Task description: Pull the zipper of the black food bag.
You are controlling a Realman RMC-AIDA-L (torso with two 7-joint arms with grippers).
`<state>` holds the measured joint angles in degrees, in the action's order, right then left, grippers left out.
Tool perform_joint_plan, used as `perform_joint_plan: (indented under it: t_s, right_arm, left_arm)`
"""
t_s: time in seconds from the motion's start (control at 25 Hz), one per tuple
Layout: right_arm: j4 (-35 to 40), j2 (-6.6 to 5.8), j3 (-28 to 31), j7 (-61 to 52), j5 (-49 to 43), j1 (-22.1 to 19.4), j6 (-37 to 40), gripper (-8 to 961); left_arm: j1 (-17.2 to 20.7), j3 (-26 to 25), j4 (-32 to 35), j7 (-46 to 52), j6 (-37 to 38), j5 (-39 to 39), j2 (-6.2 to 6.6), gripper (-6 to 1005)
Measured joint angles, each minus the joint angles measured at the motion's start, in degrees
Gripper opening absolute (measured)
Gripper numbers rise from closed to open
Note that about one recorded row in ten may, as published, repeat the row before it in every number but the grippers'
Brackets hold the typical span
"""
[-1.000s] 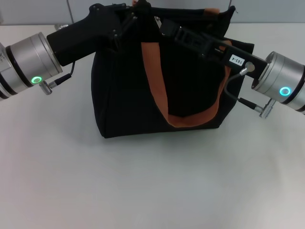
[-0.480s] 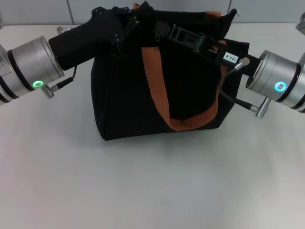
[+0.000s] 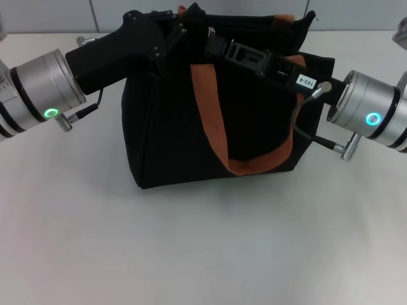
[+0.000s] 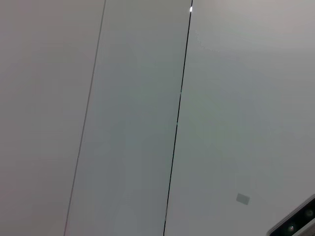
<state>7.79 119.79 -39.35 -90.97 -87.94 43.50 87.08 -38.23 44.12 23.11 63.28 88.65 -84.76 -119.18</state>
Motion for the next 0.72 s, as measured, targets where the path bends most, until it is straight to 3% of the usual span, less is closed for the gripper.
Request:
perform_joint_plan:
  t_s: [0.12,0.32,0.72]
  right_arm:
    - [0.12,0.0,-0.24,0.2,0.02,0.03,-0.95,240]
    - [0.19,0.01,0.11,2.11,0.33,-0.34,-1.59,250]
    - [-0.03,-0.01,-0.2,2.56,0.23,0.71,-1.0,412]
  left_arm:
    - [0.0,0.0,0.0,0.0,0.12,0.01,0.0,19]
    - [-0.05,0.0,0.0,0.0,0.12,0.34,-0.01,19]
    - [-0.48,-0.01,0.01,-0.06,0.14,0.61,0.0,19]
